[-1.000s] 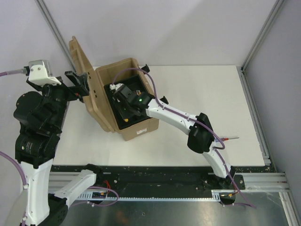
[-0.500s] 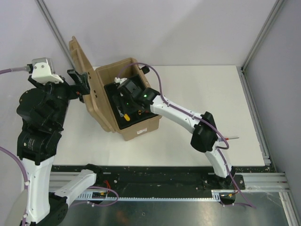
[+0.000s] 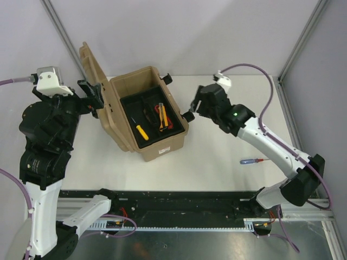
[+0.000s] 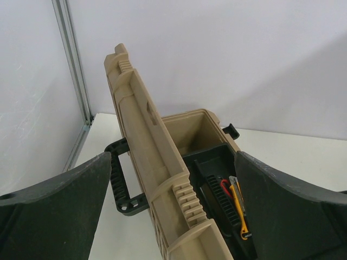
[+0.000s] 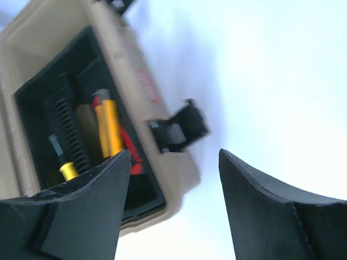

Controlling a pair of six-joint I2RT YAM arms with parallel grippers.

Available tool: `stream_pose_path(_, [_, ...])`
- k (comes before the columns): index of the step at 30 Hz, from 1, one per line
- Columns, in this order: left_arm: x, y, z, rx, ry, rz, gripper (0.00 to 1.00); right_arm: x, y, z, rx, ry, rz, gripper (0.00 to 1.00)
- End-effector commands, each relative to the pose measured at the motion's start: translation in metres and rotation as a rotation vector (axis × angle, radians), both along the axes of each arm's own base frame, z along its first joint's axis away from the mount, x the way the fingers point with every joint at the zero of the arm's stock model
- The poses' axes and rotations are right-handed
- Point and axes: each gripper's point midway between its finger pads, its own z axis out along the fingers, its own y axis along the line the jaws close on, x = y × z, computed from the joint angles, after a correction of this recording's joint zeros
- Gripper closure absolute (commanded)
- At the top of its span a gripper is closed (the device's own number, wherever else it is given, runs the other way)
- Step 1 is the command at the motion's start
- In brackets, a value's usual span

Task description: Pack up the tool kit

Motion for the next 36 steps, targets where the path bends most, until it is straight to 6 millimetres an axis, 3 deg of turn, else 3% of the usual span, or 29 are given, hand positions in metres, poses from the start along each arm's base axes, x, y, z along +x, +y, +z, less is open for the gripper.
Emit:
stream_pose_path(1, [-0.001, 0.002, 0.012, 0.007, -0.037, 0.009, 0.01, -0.004, -0.080, -0.049, 0.023, 0.179, -0.386, 0.31])
stream_pose_path(5, [0.001, 0.001, 0.009, 0.007, -0.030, 0.004, 0.01, -0.034, -0.143, -0.106, 0.004, 0.419, -0.664, 0.33])
stream_pose_path(7, [0.001, 0.000, 0.009, 0.007, -0.028, 0.003, 0.01, -0.052, -0.162, -0.134, 0.008, 0.527, -0.745, 0.34])
stream_pose_path(10, [0.001, 0.001, 0.008, 0.006, -0.027, 0.004, 0.01, -0.070, -0.181, -0.160, 0.042, 0.616, -0.832, 0.36])
stream_pose_path(17, [0.000, 0.001, 0.006, 0.005, -0.024, 0.005, 0.01, -0.096, -0.218, -0.191, 0.148, 0.684, -0.977, 0.38])
stream_pose_path(24, [0.000, 0.001, 0.004, 0.003, -0.022, 0.005, 0.01, -0.122, -0.238, -0.230, 0.237, 0.825, -1.090, 0.41])
stream_pose_path(36, [-0.001, 0.002, 0.005, 0.002, -0.026, 0.008, 0.00, -0.124, -0.267, -0.265, 0.237, 0.876, -1.196, 0.43])
